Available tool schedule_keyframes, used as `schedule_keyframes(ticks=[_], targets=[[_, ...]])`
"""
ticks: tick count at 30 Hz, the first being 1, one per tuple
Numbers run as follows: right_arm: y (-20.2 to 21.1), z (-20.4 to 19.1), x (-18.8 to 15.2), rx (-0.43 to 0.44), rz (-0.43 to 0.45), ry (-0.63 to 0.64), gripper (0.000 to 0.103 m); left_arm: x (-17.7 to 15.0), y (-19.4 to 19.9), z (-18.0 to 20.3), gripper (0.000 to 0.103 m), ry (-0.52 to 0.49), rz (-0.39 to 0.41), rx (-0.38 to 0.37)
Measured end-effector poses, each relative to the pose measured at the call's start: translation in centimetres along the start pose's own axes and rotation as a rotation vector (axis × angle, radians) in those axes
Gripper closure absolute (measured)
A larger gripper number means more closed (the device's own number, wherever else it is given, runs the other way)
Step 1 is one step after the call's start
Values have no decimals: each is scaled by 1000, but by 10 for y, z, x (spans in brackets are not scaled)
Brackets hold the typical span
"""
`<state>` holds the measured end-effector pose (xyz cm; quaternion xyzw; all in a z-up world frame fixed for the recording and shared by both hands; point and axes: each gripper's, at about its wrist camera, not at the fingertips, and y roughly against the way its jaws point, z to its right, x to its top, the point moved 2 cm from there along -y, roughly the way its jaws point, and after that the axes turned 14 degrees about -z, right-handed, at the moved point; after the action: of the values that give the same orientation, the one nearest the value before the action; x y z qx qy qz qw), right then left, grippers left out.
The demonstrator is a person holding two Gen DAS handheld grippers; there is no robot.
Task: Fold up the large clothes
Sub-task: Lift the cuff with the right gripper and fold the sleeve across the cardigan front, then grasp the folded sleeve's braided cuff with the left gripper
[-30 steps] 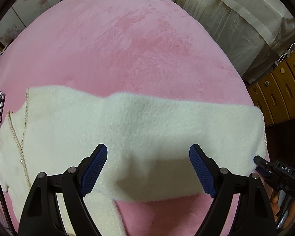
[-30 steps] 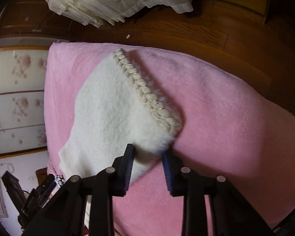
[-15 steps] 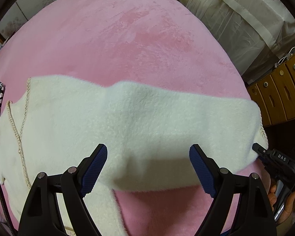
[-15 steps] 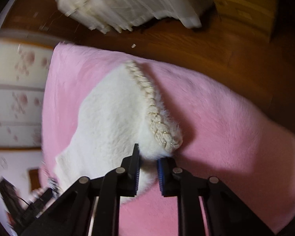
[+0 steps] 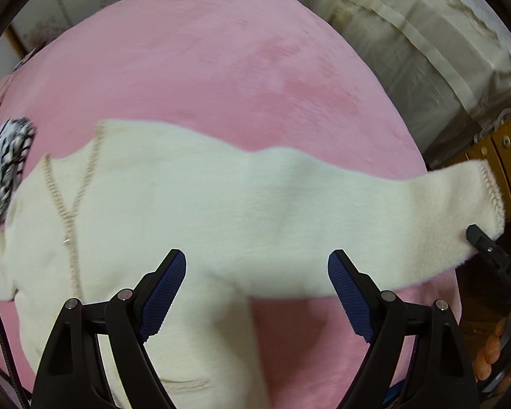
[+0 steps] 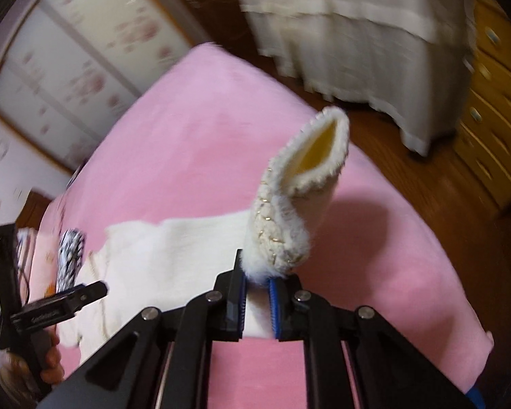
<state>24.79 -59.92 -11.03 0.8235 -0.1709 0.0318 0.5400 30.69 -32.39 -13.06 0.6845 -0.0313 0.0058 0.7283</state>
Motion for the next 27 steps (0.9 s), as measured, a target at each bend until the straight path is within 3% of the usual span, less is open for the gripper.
schedule_keyframes(ticks=[9,14,20,22,27], targets=[[-25,-181,-30,37,-13,355,92,-49,38,-155,18,190,82,6],[-99,-274,-69,18,-85,520,92,-73,25,-237,18,282,84,-23],[-209,-314,-133,-171,-235,595,77,-83,-23,-288,18,297,10,-117],[-225,-316,-148,-227,-264,592,77,-84,-39,-293,18,281,-16,-163],[-219,-306,-165,-237,-289,570,69,-78,-65,-283,19,204,-41,-280]])
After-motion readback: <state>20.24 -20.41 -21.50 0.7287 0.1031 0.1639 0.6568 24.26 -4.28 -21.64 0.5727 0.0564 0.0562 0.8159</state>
